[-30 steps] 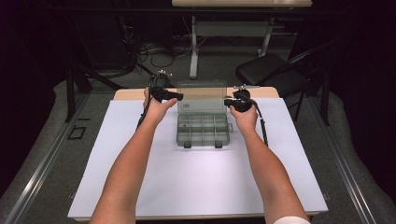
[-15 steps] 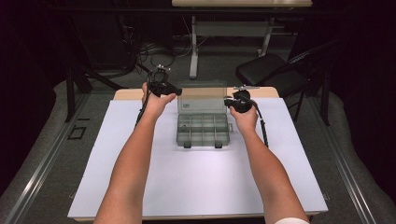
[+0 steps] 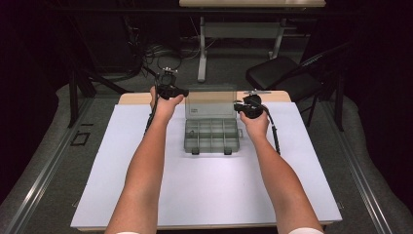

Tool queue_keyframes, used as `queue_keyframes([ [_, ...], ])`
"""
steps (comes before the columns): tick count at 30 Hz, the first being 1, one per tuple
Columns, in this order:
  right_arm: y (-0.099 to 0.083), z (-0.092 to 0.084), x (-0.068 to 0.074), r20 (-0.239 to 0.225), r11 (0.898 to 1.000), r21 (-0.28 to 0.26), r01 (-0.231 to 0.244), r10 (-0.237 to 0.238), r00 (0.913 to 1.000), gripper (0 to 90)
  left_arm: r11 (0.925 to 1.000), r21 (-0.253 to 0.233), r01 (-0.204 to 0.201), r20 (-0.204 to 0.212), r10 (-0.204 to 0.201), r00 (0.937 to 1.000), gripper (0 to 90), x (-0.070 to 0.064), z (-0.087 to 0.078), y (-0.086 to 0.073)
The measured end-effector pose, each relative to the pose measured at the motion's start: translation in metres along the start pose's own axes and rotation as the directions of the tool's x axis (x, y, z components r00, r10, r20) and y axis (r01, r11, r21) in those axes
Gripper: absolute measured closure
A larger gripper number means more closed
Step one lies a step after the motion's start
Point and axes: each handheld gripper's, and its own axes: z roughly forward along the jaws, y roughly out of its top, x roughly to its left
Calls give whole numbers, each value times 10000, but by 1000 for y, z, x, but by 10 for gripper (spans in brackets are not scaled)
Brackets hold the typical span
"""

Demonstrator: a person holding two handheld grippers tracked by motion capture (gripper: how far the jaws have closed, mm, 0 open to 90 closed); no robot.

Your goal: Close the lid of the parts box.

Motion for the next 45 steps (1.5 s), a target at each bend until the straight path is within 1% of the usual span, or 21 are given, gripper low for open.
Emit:
queue_keyframes([
  [2,0,0,0,-12,10000,-26,5,-5,10000,851,10000,-57,25,-61,-25,10000,435,0,4,-1],
  [3,0,0,0,-19,10000,-32,-10,10,10000,851,10000,-9,-58,45,58,10000,458,1,6,-2],
  [6,-1,0,-1,-50,10000,-55,23,-23,10000,851,9999,-18,-114,43,114,9999,468,0,12,-3],
  [8,-1,0,-1,-55,10000,-63,29,-29,10000,851,9999,60,-118,256,116,9996,488,0,13,-3],
  [9,-1,0,-1,-56,10000,-67,31,-32,10000,851,9999,-58,-110,248,111,9996,518,-1,16,-3],
  [12,-1,0,-1,-63,10000,-77,-2,1,10000,851,9998,-47,-169,423,171,9990,557,-1,19,-3],
  [14,-1,0,-1,-48,10000,-92,-9,8,10000,851,9998,-14,-188,386,189,9991,562,-1,21,-3],
  [18,-1,0,-1,-53,9999,-106,-9,9,10000,852,9998,-179,-41,411,48,9991,599,1,24,-4],
  [19,-1,0,0,-70,9999,-120,-7,6,10000,852,9999,-135,-12,514,19,9987,619,2,24,-3],
  [20,-1,0,0,-60,9999,-146,-3,2,10000,852,9997,-251,68,448,-57,9990,632,2,26,-3],
  [21,-2,0,0,-54,9999,-144,-2,2,10000,852,10000,-95,-1,486,5,9988,640,3,27,-3],
  [22,-2,-1,-1,-70,9999,-140,9,-10,10000,852,9999,-116,0,326,4,9995,641,4,29,-3],
  [25,-2,0,-1,-129,9998,-183,9,-11,9999,852,9997,-228,100,420,-90,9991,685,6,32,-4],
  [27,-2,-1,-2,-125,9998,-184,8,-10,9999,852,9998,-167,57,528,-48,9986,708,5,34,-4],
  [29,-2,-1,-2,-126,9998,-192,31,-33,9999,852,9995,-291,104,432,-92,9990,719,3,35,-4],
  [35,-3,-1,-2,-152,9997,-238,-7,4,9999,854,9999,-114,62,575,-55,9983,759,6,32,-3],
  [36,-3,-1,-2,-130,9997,-239,19,-22,9999,853,9997,-220,99,485,-88,9988,767,5,32,-4],
  [37,-3,-1,-2,-122,9997,-231,26,-28,9999,853,9998,-184,78,470,-69,9989,778,6,31,-3],
  [38,-3,-1,-2,-117,9997,-228,-4,2,9999,853,9999,-107,70,493,-65,9988,817,7,30,-3],
  [39,-3,-1,-2,-130,9997,-253,30,-33,9999,853,9997,-142,175,487,-168,9987,826,7,30,-3],
  [45,-4,-1,-1,-84,9997,-249,32,-34,10000,853,9996,-153,249,414,-242,9988,846,7,29,-3],
])
